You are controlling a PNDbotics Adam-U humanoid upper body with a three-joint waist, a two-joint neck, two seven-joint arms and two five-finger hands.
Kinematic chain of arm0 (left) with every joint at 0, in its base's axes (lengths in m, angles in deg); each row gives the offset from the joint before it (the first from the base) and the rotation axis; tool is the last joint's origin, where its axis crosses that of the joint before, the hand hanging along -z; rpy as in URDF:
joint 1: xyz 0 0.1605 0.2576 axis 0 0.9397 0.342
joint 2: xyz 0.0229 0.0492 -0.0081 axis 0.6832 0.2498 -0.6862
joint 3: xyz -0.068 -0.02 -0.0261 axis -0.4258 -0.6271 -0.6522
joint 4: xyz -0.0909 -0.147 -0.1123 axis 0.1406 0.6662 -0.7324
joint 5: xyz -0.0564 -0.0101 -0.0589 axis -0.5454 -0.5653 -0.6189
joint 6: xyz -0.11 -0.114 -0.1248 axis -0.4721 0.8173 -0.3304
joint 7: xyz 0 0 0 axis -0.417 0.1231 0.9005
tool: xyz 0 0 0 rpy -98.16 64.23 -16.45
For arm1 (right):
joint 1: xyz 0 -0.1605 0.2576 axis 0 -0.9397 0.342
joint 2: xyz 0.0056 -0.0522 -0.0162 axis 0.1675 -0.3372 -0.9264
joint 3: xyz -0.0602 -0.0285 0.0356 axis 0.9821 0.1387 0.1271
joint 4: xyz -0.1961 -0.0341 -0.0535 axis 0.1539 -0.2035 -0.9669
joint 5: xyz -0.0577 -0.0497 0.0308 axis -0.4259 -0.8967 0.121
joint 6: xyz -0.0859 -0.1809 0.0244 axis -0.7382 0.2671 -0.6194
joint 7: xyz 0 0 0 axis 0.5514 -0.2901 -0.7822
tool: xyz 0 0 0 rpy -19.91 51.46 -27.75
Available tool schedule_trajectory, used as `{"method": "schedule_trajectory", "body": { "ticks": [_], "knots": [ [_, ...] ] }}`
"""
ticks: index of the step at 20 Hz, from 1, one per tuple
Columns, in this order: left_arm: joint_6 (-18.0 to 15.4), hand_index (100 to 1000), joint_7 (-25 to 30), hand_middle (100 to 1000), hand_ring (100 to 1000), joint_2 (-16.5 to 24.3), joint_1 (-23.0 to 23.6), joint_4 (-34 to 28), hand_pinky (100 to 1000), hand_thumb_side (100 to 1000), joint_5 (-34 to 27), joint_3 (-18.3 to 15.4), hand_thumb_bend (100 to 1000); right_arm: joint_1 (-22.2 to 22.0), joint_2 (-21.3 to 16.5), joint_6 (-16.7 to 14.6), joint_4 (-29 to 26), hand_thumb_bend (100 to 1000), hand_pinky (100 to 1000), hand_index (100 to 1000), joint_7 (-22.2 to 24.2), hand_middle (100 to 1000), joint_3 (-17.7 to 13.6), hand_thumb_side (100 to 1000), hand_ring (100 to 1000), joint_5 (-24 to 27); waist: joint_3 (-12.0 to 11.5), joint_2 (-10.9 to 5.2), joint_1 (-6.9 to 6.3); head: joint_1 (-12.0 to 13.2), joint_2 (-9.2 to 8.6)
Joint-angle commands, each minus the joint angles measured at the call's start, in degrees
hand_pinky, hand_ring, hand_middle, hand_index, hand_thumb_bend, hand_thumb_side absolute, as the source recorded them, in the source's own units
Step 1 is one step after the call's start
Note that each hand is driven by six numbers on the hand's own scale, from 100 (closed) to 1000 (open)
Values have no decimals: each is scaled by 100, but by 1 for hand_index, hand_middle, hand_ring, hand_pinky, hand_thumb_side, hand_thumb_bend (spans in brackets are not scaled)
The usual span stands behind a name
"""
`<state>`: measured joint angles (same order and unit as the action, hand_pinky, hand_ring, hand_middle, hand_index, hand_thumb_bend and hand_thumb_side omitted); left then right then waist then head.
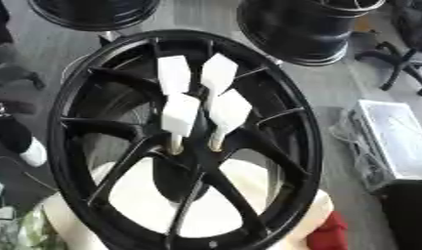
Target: Pull the pin out of the wheel hub.
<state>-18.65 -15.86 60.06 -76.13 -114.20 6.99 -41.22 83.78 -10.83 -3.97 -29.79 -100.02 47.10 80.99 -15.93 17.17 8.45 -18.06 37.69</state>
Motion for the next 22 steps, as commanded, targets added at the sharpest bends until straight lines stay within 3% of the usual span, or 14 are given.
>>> {"method": "schedule_trajectory", "body": {
  "ticks": [1, 4, 9, 12, 19, 22],
  "knots": [
    [1, 832, 60, 977, 1000, 176, -63, -108, 816, 729, -18, 30, 120, -69, -485, -156, -163, 100, 769, 812, 166, 749, 78, 510, 688, -62, -33, -115, 42, -84, 1],
    [-5, 832, 102, 978, 1000, 201, -62, -107, 817, 730, 3, 50, 119, -161, -891, -332, -379, 100, 776, 813, 418, 749, 465, 480, 693, -309, -36, -124, 67, -122, 14],
    [-13, 830, 127, 979, 1000, 238, -49, -96, 817, 728, 16, 62, 115, 122, -1633, -613, 17, 100, 802, 824, 875, 762, 1192, 185, 722, -766, -29, -153, 104, -175, 38],
    [-16, 829, 151, 980, 1000, 254, -47, -93, 817, 729, 28, 85, 114, 408, -2078, -836, 303, 100, 815, 826, 1148, 765, 1598, 102, 736, -1039, -35, -168, 124, -213, 51],
    [-7, 826, 193, 981, 1000, 257, -68, -80, 817, 731, 55, 126, 111, 993, -3128, -1327, 816, 100, 847, 830, 1794, 769, 2393, 118, 768, -1642, -84, -178, 159, -297, 75],
    [-6, 825, 229, 982, 1000, 249, -91, -82, 817, 733, 75, 159, 110, 1158, -3617, -1537, 805, 100, 862, 826, 2095, 766, 2727, 204, 784, -1931, -127, -167, 167, -365, 76]
  ]
}}
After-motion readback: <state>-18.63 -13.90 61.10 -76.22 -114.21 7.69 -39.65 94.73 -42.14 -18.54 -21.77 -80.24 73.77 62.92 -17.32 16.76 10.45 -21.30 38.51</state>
